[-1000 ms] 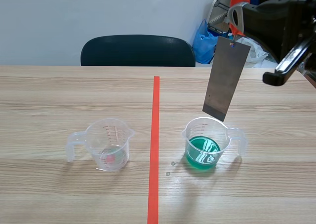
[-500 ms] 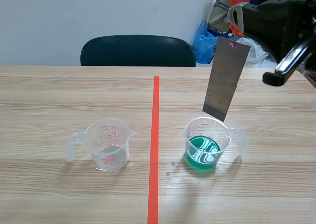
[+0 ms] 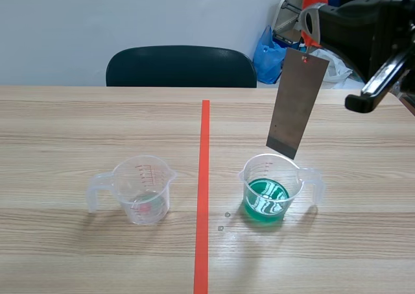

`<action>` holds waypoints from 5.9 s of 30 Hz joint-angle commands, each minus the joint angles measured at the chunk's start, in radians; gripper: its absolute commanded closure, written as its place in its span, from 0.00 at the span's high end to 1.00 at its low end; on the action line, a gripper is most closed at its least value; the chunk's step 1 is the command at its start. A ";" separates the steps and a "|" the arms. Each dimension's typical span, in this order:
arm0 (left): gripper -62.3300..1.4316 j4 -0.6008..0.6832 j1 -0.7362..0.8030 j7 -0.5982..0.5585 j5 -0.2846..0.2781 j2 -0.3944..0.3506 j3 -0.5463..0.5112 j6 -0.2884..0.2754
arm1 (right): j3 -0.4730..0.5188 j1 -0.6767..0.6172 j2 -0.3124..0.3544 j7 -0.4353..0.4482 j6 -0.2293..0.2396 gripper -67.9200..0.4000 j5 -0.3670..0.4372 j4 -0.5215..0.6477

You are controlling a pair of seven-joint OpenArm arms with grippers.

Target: Do the redox reaction experiment

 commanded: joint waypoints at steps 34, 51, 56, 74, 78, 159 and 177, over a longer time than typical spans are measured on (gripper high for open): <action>0.05 -0.167 -1.174 0.819 -0.274 0.347 1.021 0.182 | 0.008 0.011 0.007 0.018 -0.003 0.02 0.011 0.017; 0.05 -0.168 -1.174 0.863 -0.236 0.423 1.021 0.210 | 0.008 0.011 0.007 0.018 -0.003 0.02 0.011 0.017; 0.05 -0.168 -1.174 0.863 -0.236 0.423 1.021 0.210 | 0.008 0.011 0.007 0.019 -0.003 0.02 0.011 0.017; 0.05 -0.152 -1.130 0.795 -0.237 0.303 0.948 0.211 | 0.008 0.011 0.007 0.026 -0.003 0.02 0.011 0.017; 0.05 -0.085 -1.028 0.740 -0.237 0.173 0.841 0.210 | 0.008 0.011 0.007 0.026 -0.003 0.02 0.011 0.017; 1.00 0.077 0.445 -0.135 0.175 0.465 -0.360 0.203 | 0.008 0.011 0.007 0.041 -0.003 0.02 0.011 0.017; 1.00 0.077 0.445 -0.135 0.176 0.465 -0.360 0.203 | 0.008 0.011 0.007 0.041 -0.003 0.02 0.011 0.017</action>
